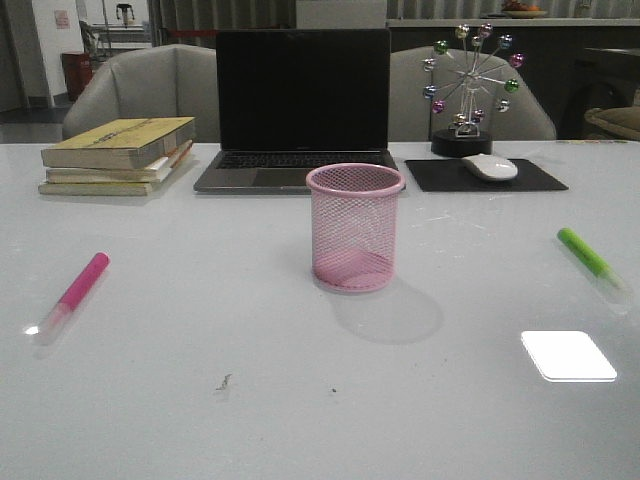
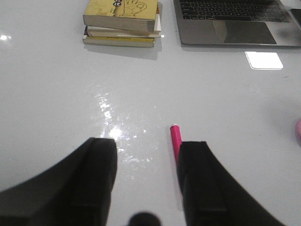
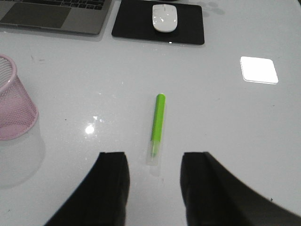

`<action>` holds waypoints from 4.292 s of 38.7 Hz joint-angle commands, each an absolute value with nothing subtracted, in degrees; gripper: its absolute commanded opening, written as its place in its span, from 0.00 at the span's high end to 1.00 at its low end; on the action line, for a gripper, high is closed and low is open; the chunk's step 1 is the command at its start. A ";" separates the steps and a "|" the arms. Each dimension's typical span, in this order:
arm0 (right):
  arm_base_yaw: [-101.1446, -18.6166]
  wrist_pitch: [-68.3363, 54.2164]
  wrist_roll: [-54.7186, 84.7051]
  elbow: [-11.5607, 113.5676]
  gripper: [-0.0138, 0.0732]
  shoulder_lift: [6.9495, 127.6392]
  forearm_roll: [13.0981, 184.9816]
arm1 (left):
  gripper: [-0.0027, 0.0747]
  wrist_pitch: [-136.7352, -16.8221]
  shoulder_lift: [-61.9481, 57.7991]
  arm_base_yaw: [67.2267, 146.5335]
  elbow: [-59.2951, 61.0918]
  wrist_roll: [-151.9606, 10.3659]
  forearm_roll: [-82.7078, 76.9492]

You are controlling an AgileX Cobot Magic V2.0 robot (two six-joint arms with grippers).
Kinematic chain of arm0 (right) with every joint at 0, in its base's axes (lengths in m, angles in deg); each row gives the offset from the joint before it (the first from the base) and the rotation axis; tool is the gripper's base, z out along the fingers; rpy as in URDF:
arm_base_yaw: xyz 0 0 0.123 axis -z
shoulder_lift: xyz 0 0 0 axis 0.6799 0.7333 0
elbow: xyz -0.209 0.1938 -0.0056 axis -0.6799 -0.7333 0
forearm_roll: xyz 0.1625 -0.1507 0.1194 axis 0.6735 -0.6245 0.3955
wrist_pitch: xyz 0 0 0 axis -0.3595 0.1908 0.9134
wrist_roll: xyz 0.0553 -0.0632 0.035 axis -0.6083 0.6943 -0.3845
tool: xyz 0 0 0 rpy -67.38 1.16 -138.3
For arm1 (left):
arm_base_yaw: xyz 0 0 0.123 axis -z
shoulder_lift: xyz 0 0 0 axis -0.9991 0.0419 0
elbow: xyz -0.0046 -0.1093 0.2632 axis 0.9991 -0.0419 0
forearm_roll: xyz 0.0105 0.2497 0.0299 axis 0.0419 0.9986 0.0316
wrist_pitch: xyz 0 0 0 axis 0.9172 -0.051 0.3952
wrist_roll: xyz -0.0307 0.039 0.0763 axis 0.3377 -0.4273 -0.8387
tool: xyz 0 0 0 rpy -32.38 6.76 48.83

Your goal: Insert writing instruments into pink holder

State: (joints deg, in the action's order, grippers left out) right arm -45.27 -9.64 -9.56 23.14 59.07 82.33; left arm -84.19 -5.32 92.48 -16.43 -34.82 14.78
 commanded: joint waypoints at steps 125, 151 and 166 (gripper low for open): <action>-44.84 -34.89 -11.08 82.45 0.81 114.62 83.20 | 0.47 -79.64 -5.74 92.37 -14.33 -34.32 12.38; -64.82 -9.54 -11.08 82.26 0.81 106.22 86.69 | 0.47 -79.75 -5.74 92.37 -14.33 -34.32 12.38; -68.40 -10.43 -11.08 82.26 0.81 115.34 86.82 | 0.47 -79.75 -5.74 92.37 -14.33 -34.32 12.38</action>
